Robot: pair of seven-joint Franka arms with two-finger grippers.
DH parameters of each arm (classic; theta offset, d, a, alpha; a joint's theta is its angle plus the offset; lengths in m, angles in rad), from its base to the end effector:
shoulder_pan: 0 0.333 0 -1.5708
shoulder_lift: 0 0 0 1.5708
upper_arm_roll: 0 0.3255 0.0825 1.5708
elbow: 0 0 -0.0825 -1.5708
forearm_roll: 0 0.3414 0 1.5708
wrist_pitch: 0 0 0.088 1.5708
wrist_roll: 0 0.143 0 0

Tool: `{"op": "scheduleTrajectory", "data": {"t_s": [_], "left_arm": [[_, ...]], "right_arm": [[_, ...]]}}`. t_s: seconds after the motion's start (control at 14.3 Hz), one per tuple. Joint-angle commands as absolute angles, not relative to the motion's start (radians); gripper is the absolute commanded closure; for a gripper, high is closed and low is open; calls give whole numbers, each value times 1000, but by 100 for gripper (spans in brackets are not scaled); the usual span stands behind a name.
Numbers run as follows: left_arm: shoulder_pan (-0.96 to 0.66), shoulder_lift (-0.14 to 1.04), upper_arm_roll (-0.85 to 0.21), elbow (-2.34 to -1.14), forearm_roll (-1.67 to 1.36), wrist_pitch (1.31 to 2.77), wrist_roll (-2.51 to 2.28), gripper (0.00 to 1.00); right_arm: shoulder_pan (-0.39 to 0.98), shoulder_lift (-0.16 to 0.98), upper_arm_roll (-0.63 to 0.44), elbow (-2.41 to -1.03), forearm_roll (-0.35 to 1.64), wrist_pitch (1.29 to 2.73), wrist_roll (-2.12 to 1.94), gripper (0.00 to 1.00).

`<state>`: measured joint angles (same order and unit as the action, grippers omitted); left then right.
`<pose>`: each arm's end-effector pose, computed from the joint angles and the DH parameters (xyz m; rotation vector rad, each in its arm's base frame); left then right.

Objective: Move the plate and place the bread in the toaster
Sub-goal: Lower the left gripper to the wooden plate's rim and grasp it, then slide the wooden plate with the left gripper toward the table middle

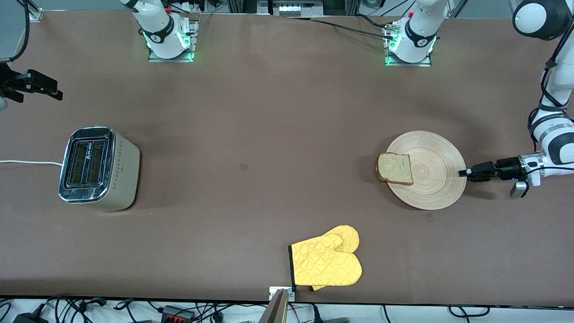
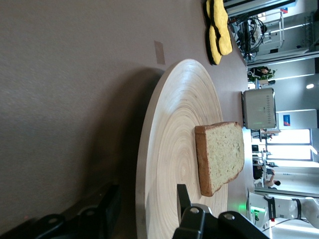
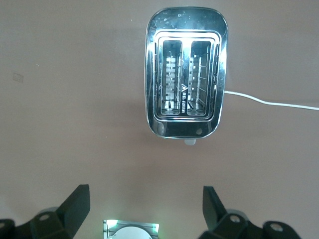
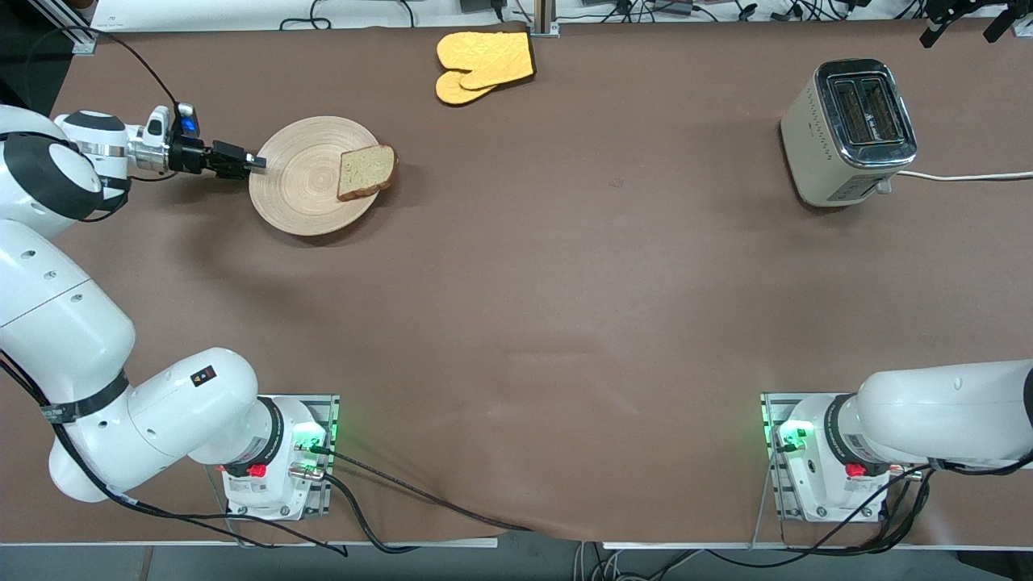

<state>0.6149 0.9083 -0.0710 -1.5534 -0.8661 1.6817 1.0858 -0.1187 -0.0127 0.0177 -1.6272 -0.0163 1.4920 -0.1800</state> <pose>0.5527 0.2214 0.1270 2.0369 -0.0616 0.1243 0.4902 -0.0521 0.5744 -3.1324 -0.1233 0.1940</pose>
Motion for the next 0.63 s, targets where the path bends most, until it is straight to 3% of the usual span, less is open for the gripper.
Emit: {"op": "scheduleTrajectory", "data": {"t_s": [0.0,0.21,0.56], "left_arm": [[617,925,-74,-1532,-890,1660,1143,69],[614,923,-74,-1529,-888,1655,1144,92],[609,913,-78,-1523,-884,1646,1132,96]], "right_arm": [[-127,-8,21,-1611,-15,1485,-201,0],[-127,-8,21,-1611,-15,1485,-201,0],[-127,-8,20,-1611,-15,1485,-199,0]]}}
